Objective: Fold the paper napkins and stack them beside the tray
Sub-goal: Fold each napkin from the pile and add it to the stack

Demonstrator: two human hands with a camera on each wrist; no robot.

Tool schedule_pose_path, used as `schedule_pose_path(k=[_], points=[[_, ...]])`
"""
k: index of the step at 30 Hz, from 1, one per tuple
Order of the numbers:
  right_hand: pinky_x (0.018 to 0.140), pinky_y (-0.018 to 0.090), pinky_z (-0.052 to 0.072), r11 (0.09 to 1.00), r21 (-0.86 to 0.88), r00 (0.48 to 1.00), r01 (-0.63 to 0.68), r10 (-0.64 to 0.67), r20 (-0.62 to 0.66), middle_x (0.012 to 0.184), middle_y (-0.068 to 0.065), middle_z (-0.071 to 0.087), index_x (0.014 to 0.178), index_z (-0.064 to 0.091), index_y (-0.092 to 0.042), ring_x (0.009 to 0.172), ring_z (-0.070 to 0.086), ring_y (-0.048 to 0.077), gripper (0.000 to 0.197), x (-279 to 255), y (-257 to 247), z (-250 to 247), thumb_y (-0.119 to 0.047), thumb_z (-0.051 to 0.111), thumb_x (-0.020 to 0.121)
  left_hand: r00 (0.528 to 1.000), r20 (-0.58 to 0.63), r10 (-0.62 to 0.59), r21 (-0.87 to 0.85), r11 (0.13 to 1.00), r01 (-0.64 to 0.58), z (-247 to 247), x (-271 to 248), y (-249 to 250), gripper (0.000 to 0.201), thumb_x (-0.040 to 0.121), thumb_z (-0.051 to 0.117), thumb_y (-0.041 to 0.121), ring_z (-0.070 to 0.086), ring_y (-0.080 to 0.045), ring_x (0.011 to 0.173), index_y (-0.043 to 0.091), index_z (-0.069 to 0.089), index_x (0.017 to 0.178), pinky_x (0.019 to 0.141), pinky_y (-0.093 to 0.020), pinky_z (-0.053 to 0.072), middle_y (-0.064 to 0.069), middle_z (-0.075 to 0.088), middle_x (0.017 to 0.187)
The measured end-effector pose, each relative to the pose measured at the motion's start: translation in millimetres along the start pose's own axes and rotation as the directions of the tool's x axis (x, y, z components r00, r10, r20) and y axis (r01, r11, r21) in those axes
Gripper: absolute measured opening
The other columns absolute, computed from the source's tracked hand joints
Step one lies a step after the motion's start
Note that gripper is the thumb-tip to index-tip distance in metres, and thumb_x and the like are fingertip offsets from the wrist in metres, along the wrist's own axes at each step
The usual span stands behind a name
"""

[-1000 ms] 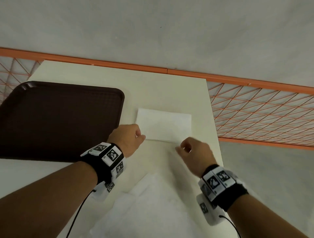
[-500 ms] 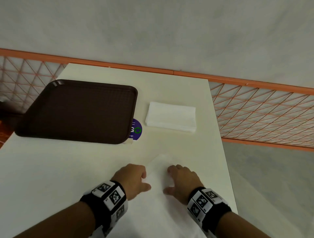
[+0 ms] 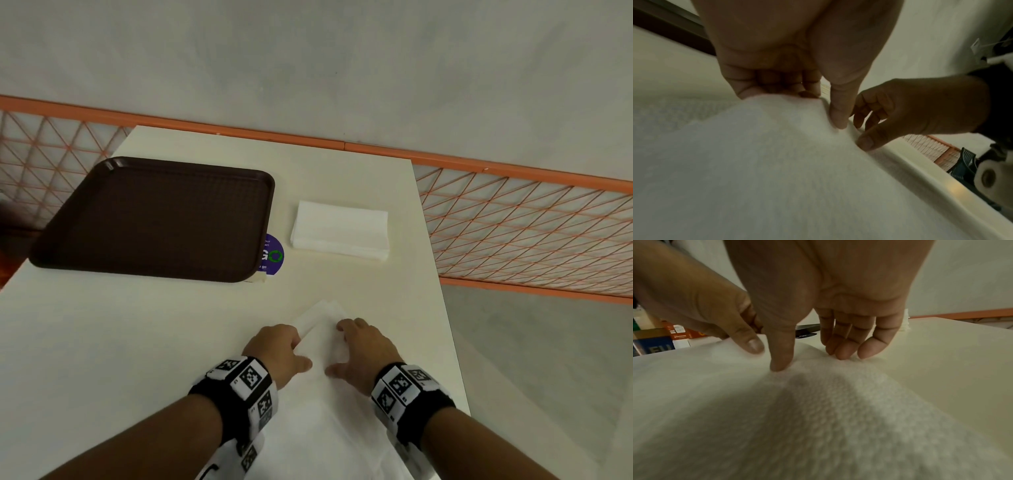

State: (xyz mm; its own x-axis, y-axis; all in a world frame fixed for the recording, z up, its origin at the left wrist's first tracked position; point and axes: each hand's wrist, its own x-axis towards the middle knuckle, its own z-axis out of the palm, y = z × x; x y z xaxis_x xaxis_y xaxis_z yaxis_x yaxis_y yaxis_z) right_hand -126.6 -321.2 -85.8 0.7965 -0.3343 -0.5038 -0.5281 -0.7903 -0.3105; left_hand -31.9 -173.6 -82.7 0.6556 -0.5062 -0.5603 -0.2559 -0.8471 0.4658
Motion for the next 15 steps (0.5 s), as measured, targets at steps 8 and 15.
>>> schedule_pose_path(k=[8,15], points=[[0.092,0.027,0.042,0.909,0.417,0.998,0.019,0.01,-0.068,0.126,-0.007,0.058,0.134,0.047,-0.029,0.112,0.054,0.013,0.057,-10.9,22.5,-8.7,-0.058,0.059,0.086,0.978,0.032,0.207,-0.35,0.919,-0.183,-19.8,-7.2,-3.7,0.014,0.085,0.07,0.029,0.065,-0.019,0.071,0.018,0.063,0.082,0.074,-0.037,0.054,-0.003,0.071,0.081],[0.089,0.042,0.056,0.532,0.846,0.992,-0.04,0.121,-0.029,0.093,0.0,0.074,0.108,0.067,-0.022,0.09,0.068,0.019,0.057,-23.2,37.6,-28.6,-0.061,0.065,0.066,0.979,-0.147,0.142,-0.71,0.674,-0.204,-57.5,-7.4,-7.2,0.011,0.092,0.062,0.018,0.07,-0.03,0.088,0.01,0.067,0.096,0.087,-0.046,0.053,-0.011,0.074,0.091]])
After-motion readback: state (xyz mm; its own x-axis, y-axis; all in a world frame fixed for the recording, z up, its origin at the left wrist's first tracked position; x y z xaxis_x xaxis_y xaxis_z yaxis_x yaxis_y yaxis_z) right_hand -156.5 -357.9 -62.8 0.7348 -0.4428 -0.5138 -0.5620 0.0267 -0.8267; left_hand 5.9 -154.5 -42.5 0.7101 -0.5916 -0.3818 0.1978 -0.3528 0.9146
